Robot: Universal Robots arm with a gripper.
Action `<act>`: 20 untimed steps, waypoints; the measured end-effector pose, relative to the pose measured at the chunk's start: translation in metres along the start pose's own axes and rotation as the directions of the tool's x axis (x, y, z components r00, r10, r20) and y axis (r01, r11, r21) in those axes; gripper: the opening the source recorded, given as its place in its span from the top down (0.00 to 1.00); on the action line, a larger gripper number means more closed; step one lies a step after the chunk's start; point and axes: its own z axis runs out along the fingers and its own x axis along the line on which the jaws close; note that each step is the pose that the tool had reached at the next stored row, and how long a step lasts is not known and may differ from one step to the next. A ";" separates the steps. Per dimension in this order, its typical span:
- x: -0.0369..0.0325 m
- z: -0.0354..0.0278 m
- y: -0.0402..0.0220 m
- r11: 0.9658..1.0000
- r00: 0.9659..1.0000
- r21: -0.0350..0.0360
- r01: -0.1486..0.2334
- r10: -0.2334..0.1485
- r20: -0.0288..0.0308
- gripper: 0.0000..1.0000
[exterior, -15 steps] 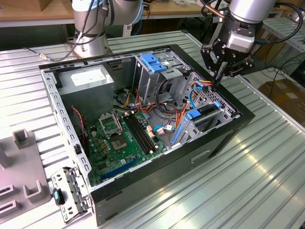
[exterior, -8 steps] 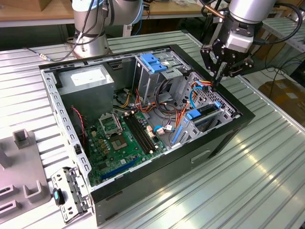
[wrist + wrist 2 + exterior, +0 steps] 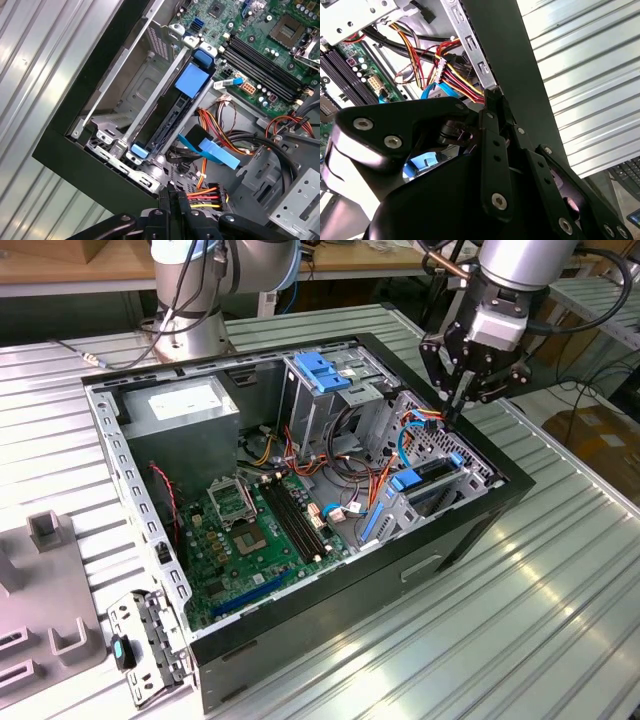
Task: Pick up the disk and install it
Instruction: 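Insert the first disk wire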
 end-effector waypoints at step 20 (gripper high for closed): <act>-0.0011 0.0011 0.0015 0.997 0.997 -0.006 -0.075 0.075 -0.005 0.82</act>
